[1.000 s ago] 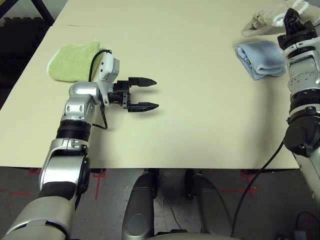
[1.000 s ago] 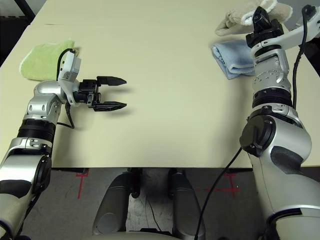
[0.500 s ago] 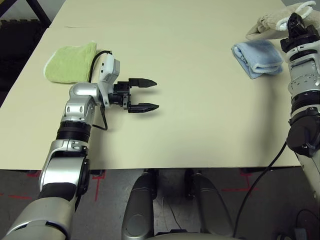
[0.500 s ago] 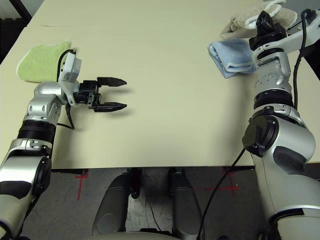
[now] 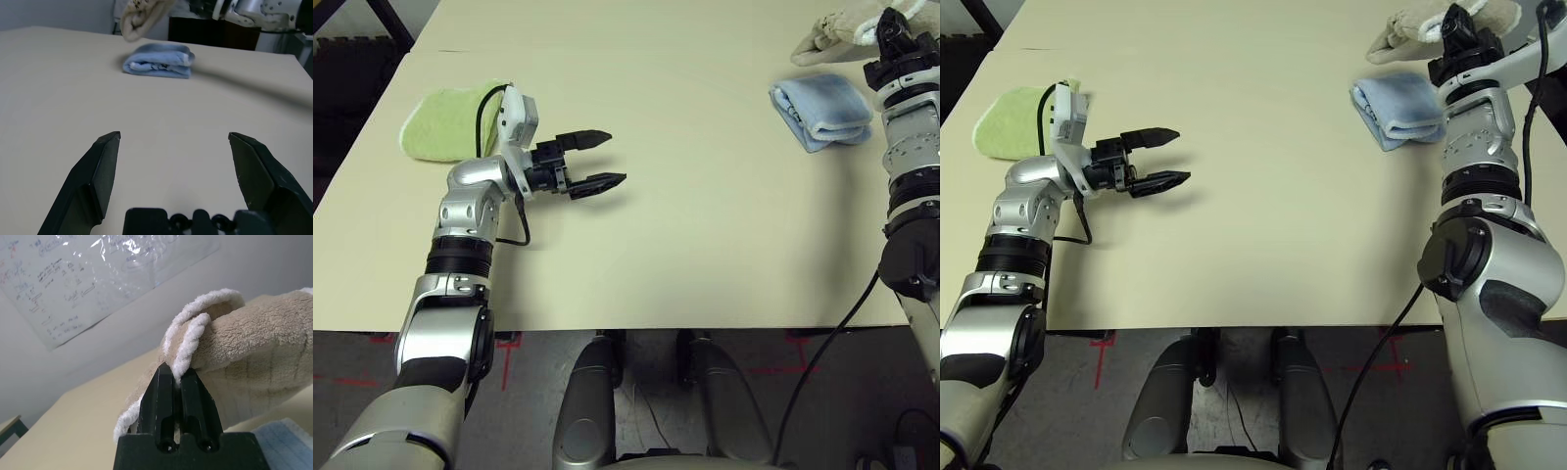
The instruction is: Fold the towel and set it aside.
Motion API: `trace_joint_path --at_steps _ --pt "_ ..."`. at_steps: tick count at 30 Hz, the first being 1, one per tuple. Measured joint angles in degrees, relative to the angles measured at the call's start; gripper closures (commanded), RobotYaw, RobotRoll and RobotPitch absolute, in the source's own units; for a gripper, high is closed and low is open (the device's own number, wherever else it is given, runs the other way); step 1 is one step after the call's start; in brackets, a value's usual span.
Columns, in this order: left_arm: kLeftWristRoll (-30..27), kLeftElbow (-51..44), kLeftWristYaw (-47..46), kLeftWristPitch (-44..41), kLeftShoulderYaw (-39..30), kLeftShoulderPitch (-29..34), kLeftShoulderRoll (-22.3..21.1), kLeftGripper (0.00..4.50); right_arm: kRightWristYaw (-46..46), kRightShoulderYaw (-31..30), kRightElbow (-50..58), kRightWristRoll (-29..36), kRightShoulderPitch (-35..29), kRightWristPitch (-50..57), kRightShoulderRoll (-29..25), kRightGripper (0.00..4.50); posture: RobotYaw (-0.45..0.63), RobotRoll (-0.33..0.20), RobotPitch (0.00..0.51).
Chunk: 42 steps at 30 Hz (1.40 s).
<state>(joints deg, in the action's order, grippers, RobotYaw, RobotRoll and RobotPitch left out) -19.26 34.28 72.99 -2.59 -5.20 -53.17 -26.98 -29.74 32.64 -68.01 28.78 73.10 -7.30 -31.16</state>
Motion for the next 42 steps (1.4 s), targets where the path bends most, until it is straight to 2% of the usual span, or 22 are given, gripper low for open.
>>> trace_joint_path --at_steps 6,15,20,26,31,36,42 --pt "-0.1 0.4 -1.3 0.2 -0.8 -2.6 -0.4 0.00 0.0 -0.3 -0.5 -0.2 0.8 0.1 -0.1 4.47 0.07 0.000 0.397" --pt "-0.1 -2.0 -0.4 -1.4 -0.8 0.1 -2.7 0.00 -0.1 -0.5 -3.0 -1.3 0.4 0.0 -0.4 4.47 0.12 0.000 0.426" --pt "-0.7 -4.4 0.5 -3.3 -0.8 1.4 -3.9 0.00 -0.1 -0.5 -3.6 -1.8 -0.8 -0.1 -0.7 4.47 0.13 0.000 0.428" --pt "-1.1 -5.3 1.5 -4.2 -0.4 1.9 -4.5 0.00 -1.3 -0.2 -2.6 -1.6 -3.2 -0.2 -0.9 4.47 0.09 0.000 0.406" --pt "-1.0 -4.0 1.7 -2.8 0.0 1.5 -3.6 0.00 -0.5 0.4 6.6 0.1 -7.3 -0.3 -0.2 4.47 0.06 0.000 0.379" --pt "-0.7 0.2 2.3 -0.2 1.2 -1.7 -2.4 0.00 5.9 0.6 22.1 2.0 -17.0 2.0 4.7 4.47 0.04 0.000 0.363" --pt "-0.3 4.9 2.8 2.8 1.4 -5.0 -1.8 0.00 14.4 0.3 36.8 3.9 -24.7 8.1 9.3 4.47 0.03 0.000 0.351"
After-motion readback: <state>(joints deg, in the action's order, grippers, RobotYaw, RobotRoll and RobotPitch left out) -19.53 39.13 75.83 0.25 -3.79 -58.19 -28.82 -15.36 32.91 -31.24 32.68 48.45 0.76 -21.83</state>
